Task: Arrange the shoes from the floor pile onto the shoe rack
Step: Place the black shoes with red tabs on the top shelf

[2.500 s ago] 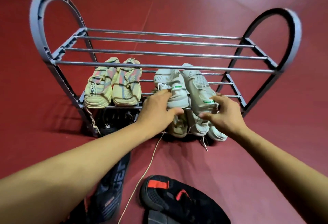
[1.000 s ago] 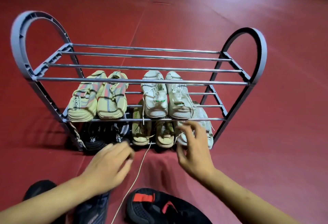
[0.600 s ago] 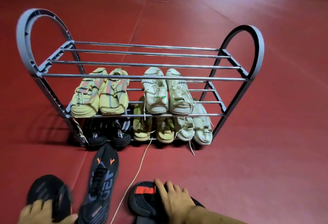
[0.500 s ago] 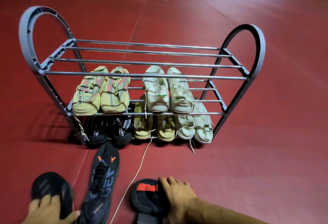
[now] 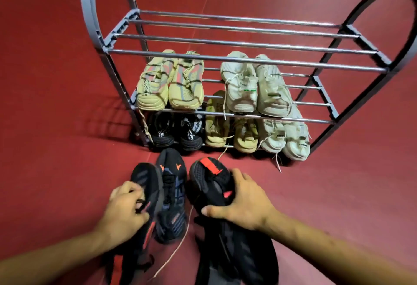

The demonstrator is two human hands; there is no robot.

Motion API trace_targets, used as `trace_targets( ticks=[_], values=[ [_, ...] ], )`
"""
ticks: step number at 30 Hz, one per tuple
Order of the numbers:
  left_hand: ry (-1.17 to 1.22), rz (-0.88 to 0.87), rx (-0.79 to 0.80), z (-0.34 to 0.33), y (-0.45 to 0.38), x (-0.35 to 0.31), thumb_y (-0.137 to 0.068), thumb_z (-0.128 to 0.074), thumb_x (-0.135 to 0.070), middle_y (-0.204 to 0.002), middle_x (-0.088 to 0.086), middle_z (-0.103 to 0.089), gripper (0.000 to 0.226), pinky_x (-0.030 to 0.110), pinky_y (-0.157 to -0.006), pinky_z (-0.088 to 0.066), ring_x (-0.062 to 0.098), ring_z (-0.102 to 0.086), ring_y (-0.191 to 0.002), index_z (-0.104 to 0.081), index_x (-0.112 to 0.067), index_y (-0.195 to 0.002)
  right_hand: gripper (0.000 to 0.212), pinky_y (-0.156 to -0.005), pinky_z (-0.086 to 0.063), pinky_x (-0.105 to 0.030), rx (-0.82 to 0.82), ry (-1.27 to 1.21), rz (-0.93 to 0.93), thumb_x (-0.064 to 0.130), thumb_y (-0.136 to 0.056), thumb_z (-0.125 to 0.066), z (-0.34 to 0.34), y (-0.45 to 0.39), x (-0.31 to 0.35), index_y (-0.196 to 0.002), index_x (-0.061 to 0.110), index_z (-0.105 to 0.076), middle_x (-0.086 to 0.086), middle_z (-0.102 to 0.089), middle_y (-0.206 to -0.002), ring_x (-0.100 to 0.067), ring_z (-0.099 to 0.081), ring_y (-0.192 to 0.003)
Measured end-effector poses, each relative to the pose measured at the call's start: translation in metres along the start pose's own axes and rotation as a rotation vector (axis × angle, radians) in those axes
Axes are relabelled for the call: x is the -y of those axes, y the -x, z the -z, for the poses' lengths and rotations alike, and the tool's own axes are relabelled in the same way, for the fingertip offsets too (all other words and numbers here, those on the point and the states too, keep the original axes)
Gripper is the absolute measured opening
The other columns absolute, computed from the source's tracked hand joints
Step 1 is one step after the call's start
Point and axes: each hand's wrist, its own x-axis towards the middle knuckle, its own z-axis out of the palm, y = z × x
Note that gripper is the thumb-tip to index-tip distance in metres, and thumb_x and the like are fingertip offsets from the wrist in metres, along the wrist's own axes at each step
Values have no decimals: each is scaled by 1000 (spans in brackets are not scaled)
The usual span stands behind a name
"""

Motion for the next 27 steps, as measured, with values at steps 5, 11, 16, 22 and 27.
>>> trace_targets(
  ticks=[5, 11, 16, 22, 27],
  values=[
    [-286, -755, 61, 32, 9, -51, -54, -60, -7, -107, -6, -57, 24, 31, -92, -49, 33, -43, -125, -51, -25, -67, 112, -86, -55, -40, 73, 246, 16, 84, -43, -73, -8, 0, 0, -133, 32, -32, -1, -49, -114, -31, -62, -105],
    [-648, -1282, 138, 30, 3, -83, -81, -52, -13, -103, -5, -63, 20, 60, -110, -39, 29, -51, -133, -65, -24, -70, 108, -94, -52, -42, 173, 198, -184, 86, -51, -70, -16, 1, -36, -134, 27, -35, -5, -48, -119, -34, -62, -113],
    [-847, -1537, 214, -26, 16, -72, -94, -50, -17, -103, -13, -64, 29, 46, -117, -33, 21, -43, -142, -69, -32, -79, 92, -97, -49, -35, 252, 4, -250, 72, -61, -80, -24, 9, -61, -130, 24, -43, -1, -55, -123, -21, -59, -112],
    [-615, -1472, 249, -34, 10, -69, -95, -57, -11, -129, -2, -63, 17, 43, -114, -39, 24, -45, -141, -65, -23, -103, 88, -92, -46, -28, 327, -118, -294, 55, -71, -85, -15, 5, -69, -141, 27, -39, 4, -64, -125, -17, -60, -113],
    [-380, -1040, 294, -15, 7, -60, -62, -62, 3, -150, 9, -47, 73, 47, -121, -29, 24, -37, -146, -53, -13, -133, 63, -88, -48, -28, 351, -26, -229, 50, -79, -80, -6, -2, -70, -129, 23, -54, 0, -64, -115, -18, -61, -104]
  ],
)
